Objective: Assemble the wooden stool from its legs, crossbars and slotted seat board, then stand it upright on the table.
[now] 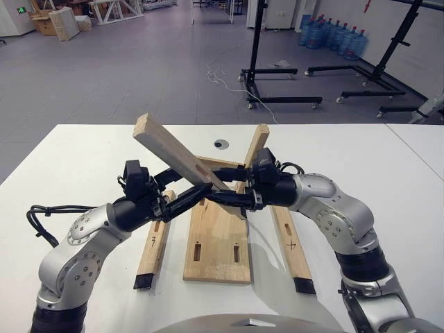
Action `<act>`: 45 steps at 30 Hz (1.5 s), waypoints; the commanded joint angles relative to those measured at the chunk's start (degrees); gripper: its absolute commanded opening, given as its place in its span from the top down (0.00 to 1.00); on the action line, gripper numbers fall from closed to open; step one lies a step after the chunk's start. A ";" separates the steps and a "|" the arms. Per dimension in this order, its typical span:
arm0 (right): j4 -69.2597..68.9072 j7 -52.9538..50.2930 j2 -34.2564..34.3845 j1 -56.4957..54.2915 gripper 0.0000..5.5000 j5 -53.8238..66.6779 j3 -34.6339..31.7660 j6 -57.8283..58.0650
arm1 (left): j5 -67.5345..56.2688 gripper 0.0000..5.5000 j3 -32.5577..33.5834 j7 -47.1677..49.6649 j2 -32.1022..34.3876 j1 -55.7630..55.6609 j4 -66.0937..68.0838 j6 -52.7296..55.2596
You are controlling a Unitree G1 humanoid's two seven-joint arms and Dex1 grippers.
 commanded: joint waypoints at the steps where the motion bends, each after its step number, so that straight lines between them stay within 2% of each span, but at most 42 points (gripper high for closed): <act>1: 2.30 2.88 -0.47 -0.74 0.63 1.20 0.59 0.13 | -3.52 0.38 0.06 -2.32 0.84 -0.18 -2.50 -0.25; 2: 2.97 3.32 -0.46 -1.03 0.63 1.82 0.15 0.46 | -4.22 0.38 -0.01 -2.92 0.92 0.23 -3.01 -0.43; 12: 6.54 9.41 -3.56 -2.33 0.63 6.05 -0.19 4.05 | -6.65 0.63 0.39 -3.25 0.17 -0.12 -2.39 -1.66; 20: 9.24 10.46 -3.73 -2.94 0.63 1.87 0.35 -0.26 | -5.35 0.63 0.30 -3.59 0.17 0.69 -1.04 -2.28; 24: 11.59 8.52 -4.71 -4.65 0.63 -3.09 2.13 -1.23 | -1.61 0.63 1.99 -2.85 -0.26 -1.93 3.69 -4.47; 25: 11.77 8.78 -5.06 -4.89 0.57 -3.15 2.27 -0.71 | -0.93 0.63 2.65 -3.22 -0.18 -2.65 5.18 -4.99; 31: 13.05 10.22 -7.99 -5.40 0.39 -5.01 1.66 -1.17 | 6.53 0.63 4.73 -4.09 2.24 -7.98 13.24 -9.02; 35: 11.22 11.16 -10.24 -6.63 0.36 -2.13 -2.34 0.47 | 10.52 0.63 5.65 -8.29 4.75 -10.64 21.85 -12.11; 39: 9.14 10.13 -10.18 -8.18 0.36 1.72 -5.99 2.65 | 17.88 0.63 2.45 -13.56 5.90 -11.72 28.87 -18.91; 41: 8.48 8.19 -9.49 -10.32 0.36 3.99 -8.58 3.44 | 19.75 0.63 2.08 -15.12 4.85 -13.30 32.04 -22.54; 43: 8.36 6.20 -8.80 -12.59 0.36 6.49 -11.05 4.57 | 26.92 0.63 1.33 -11.49 2.84 -15.17 36.07 -31.29; 45: 8.81 4.80 -8.35 -14.35 0.36 7.30 -12.46 4.43 | 26.00 0.63 0.07 -13.32 1.77 -16.96 39.22 -30.05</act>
